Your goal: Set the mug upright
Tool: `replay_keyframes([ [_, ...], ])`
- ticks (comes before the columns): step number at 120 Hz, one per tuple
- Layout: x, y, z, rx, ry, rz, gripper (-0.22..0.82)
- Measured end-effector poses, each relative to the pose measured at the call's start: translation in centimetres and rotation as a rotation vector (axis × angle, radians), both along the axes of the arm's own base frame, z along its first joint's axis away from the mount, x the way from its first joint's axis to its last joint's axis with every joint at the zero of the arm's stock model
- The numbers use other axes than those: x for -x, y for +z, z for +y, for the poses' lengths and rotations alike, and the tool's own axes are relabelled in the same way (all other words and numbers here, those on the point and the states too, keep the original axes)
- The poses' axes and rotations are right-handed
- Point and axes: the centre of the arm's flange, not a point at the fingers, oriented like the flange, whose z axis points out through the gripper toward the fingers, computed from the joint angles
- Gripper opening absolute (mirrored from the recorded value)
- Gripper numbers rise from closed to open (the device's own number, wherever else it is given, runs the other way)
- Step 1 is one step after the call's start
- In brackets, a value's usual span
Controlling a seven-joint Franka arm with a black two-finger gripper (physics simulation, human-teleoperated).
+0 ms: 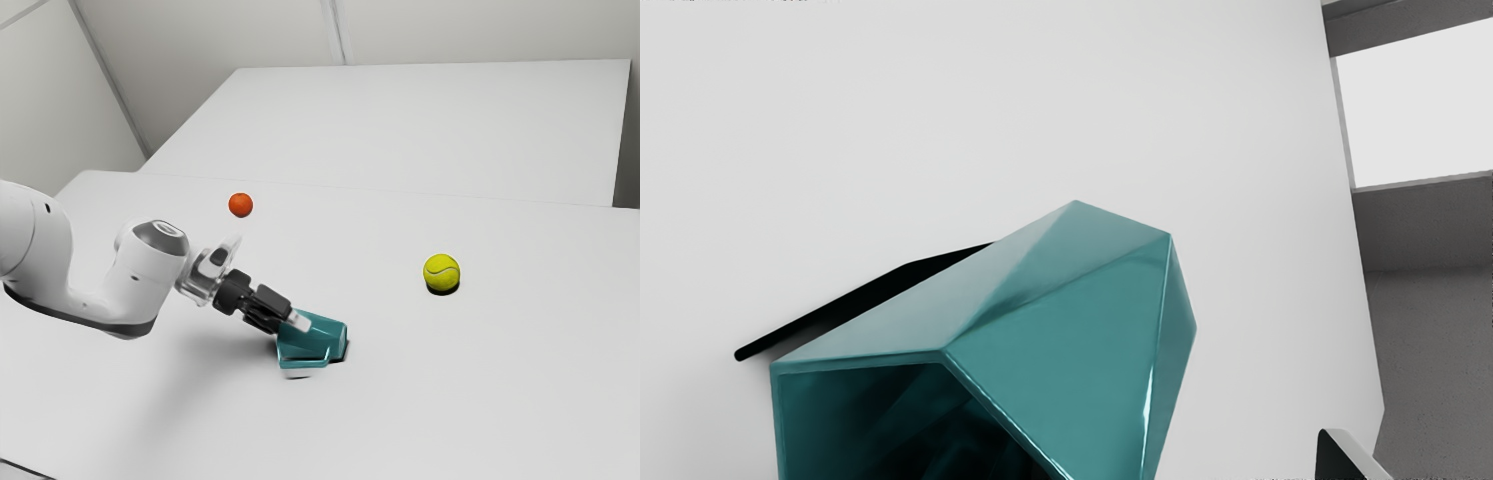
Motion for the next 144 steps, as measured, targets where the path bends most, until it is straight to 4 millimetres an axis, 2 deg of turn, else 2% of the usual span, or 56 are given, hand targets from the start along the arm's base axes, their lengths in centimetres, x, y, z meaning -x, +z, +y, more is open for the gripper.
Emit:
replay_keyframes([
  [23, -0.2, 0.3, 0.4, 0.009, -0.014, -0.034, 0.18],
  [46, -0.4, 0.6, -0.1, 0.012, -0.041, -0.063, -0.02],
  [61, -0.4, 0.7, -0.2, 0.012, -0.053, -0.077, -0.10],
  [88, -0.7, 1.8, -0.6, 0.000, -0.082, -0.119, -0.15],
  [108, -0.9, 3.7, -1.8, -0.036, -0.139, -0.169, -0.16],
  [131, -0.7, 6.9, -3.1, -0.232, -0.278, -0.229, -0.17],
  [144, -0.9, 7.6, -4.5, -0.373, -0.362, -0.252, -0.18],
])
